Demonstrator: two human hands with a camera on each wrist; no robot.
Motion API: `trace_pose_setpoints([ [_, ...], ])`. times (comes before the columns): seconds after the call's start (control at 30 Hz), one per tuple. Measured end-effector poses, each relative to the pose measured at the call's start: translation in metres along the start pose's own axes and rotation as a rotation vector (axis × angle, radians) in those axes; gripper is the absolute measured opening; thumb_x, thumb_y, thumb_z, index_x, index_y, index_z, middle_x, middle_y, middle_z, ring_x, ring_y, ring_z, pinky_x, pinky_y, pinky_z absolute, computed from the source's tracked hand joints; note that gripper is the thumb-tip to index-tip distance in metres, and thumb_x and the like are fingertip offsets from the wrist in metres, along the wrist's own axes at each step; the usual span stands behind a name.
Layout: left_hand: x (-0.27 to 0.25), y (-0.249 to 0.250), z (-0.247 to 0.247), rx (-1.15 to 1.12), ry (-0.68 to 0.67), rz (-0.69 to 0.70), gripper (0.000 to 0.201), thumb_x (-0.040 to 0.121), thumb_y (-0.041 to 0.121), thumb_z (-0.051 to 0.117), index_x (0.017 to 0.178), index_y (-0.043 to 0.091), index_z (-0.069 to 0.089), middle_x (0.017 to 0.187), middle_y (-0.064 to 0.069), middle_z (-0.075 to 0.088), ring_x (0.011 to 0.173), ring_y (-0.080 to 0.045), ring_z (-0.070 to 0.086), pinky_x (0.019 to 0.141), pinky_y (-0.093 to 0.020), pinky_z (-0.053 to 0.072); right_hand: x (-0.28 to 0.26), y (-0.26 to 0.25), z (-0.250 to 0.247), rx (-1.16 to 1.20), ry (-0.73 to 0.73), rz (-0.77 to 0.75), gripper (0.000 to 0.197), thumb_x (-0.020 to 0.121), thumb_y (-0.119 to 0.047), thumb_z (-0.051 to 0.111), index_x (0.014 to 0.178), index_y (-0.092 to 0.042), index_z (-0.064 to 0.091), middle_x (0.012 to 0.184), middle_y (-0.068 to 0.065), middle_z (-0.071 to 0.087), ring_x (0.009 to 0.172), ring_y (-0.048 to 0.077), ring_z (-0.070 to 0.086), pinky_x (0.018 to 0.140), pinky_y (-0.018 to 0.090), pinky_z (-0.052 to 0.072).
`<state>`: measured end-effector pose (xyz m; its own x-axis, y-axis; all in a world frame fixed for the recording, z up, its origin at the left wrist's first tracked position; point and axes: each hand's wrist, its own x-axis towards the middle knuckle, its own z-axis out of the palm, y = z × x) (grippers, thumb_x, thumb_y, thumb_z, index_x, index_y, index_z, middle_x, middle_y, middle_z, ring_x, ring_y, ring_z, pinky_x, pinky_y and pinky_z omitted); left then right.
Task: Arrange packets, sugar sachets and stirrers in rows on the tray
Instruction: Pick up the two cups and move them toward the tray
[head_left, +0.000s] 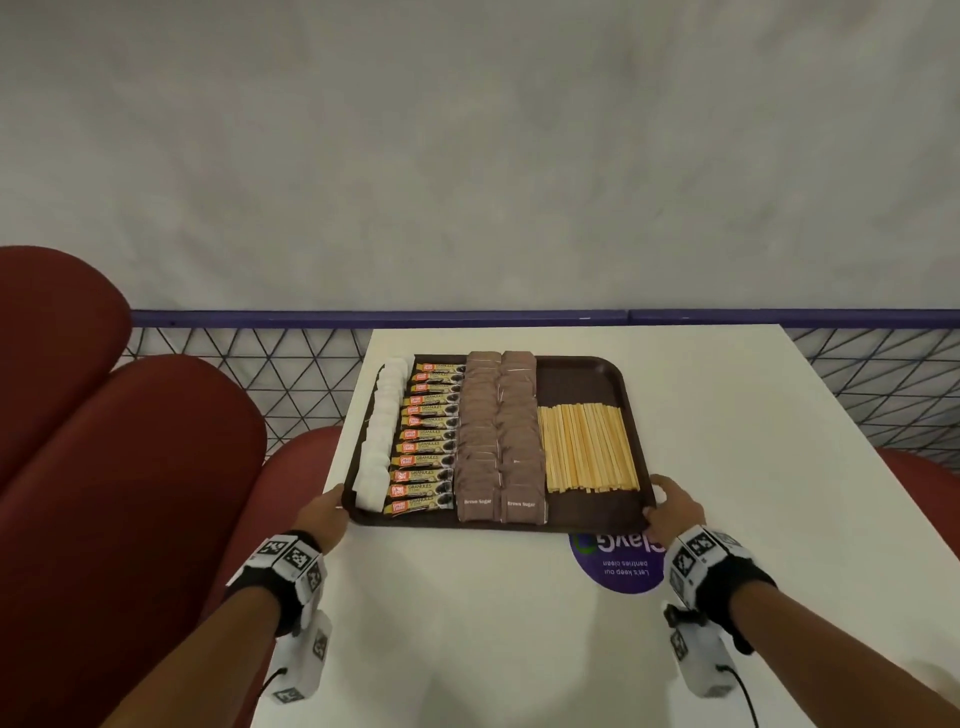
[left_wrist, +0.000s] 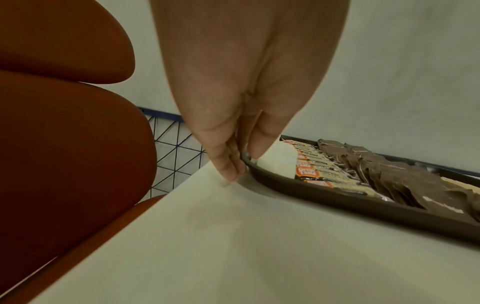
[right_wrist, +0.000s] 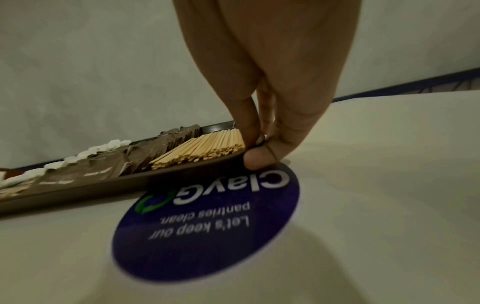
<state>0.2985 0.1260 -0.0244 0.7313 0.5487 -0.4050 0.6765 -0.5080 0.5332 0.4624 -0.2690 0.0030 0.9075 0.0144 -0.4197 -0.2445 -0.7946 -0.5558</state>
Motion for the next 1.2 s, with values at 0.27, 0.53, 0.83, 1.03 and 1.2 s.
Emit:
trace_pose_setpoints([
  [0.27, 0.016, 0.024, 0.0, 0.072, 0.022, -0.069, 0.045, 0.096, 0.003, 0.037, 0.141, 0.0, 0.034, 0.141, -0.022, 0.042, 0.131, -0.034, 0.039, 0.108, -0.033, 0.028, 0.02, -0.02, 0.002, -0.009, 0.04, -0.044, 0.048, 0.093, 0.0, 0.043, 0.139, -0.012, 0.039, 0.127, 0.02, 0.056, 0.109, 0.034, 0.056, 0.086, 0.031, 0.045],
  [0.53, 0.016, 0.026, 0.001, 0.072, 0.043, -0.091, 0.042, 0.1, 0.009, 0.033, 0.14, -0.004, 0.033, 0.136, -0.026, 0.046, 0.126, -0.037, 0.044, 0.107, -0.036, 0.03, 0.021, -0.021, 0.003, 0.005, 0.022, -0.03, 0.049, 0.094, -0.002, 0.042, 0.141, -0.013, 0.036, 0.133, 0.018, 0.051, 0.114, 0.034, 0.054, 0.093, 0.036, 0.046],
  [0.83, -0.008, 0.045, -0.02, 0.186, 0.09, -0.029, 0.06, 0.088, -0.012, 0.041, 0.143, -0.006, 0.02, 0.149, -0.021, 0.027, 0.14, -0.031, 0.024, 0.114, -0.034, 0.019, 0.013, -0.016, -0.011, -0.013, -0.037, -0.043, 0.051, 0.097, -0.017, 0.042, 0.145, -0.013, 0.026, 0.142, 0.019, 0.041, 0.126, 0.034, 0.043, 0.102, 0.039, 0.038],
  [1.03, -0.039, 0.111, -0.017, 0.149, 0.265, 0.346, 0.065, 0.08, -0.009, 0.051, 0.14, -0.003, 0.028, 0.141, -0.022, 0.035, 0.127, -0.036, 0.034, 0.108, -0.044, 0.028, -0.016, 0.02, -0.052, -0.302, -0.02, -0.168, 0.065, 0.091, -0.03, 0.052, 0.144, -0.013, 0.019, 0.14, 0.015, 0.038, 0.13, 0.03, 0.034, 0.107, 0.04, 0.032],
  [1.2, -0.076, 0.201, 0.06, 0.305, 0.143, 0.684, 0.071, 0.086, 0.017, 0.062, 0.145, 0.004, 0.025, 0.149, -0.019, 0.029, 0.136, -0.033, 0.029, 0.113, -0.044, 0.024, -0.056, 0.084, -0.113, -0.614, 0.081, -0.17, 0.083, 0.084, -0.044, 0.058, 0.145, -0.017, 0.011, 0.146, 0.009, 0.024, 0.134, 0.028, 0.026, 0.109, 0.037, 0.025],
])
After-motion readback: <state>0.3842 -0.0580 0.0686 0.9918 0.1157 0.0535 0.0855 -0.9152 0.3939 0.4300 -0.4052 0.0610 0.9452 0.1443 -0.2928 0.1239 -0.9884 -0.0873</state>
